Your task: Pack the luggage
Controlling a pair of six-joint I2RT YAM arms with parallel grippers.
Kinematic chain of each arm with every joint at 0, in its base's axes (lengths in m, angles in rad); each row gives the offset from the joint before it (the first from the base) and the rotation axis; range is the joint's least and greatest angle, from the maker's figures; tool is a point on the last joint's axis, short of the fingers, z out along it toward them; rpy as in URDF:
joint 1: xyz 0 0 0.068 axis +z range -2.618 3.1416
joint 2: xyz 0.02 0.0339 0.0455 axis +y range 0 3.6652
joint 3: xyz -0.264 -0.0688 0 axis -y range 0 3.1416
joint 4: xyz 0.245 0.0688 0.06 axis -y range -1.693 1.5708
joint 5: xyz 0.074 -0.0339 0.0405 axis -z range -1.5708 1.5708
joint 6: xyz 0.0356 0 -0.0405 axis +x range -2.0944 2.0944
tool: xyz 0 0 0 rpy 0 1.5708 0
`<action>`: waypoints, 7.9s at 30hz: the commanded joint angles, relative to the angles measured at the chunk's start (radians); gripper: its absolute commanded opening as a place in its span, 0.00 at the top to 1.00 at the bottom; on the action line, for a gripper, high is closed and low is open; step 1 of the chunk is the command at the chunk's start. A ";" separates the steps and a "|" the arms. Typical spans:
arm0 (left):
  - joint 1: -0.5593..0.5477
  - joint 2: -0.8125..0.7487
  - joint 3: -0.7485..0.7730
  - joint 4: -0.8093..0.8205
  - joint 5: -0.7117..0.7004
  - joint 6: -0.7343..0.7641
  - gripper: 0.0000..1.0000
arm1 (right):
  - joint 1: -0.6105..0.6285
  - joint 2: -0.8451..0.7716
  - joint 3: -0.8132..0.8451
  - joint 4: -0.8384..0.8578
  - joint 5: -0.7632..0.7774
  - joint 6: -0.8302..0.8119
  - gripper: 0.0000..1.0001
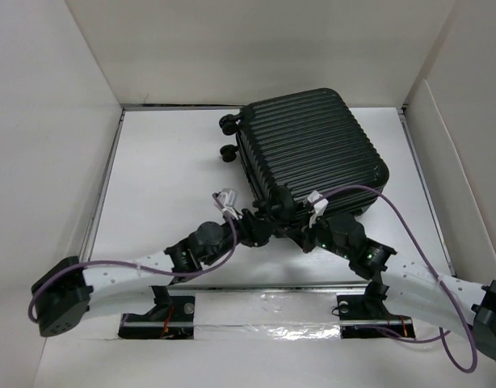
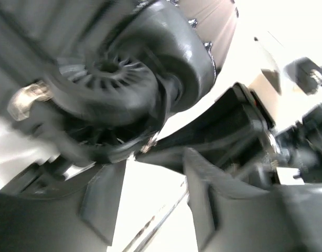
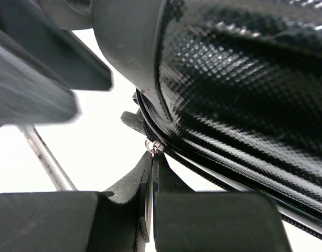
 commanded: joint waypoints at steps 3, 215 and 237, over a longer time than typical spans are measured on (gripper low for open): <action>-0.002 -0.259 -0.088 -0.200 -0.051 0.025 0.51 | -0.082 -0.050 0.012 0.091 -0.074 -0.016 1.00; 0.251 0.381 -0.082 0.662 0.453 -0.133 0.43 | 0.097 0.375 0.631 -0.256 0.346 -0.130 0.81; 0.180 0.520 -0.134 1.106 0.280 -0.279 0.52 | 0.097 0.343 0.584 -0.227 0.326 -0.125 0.81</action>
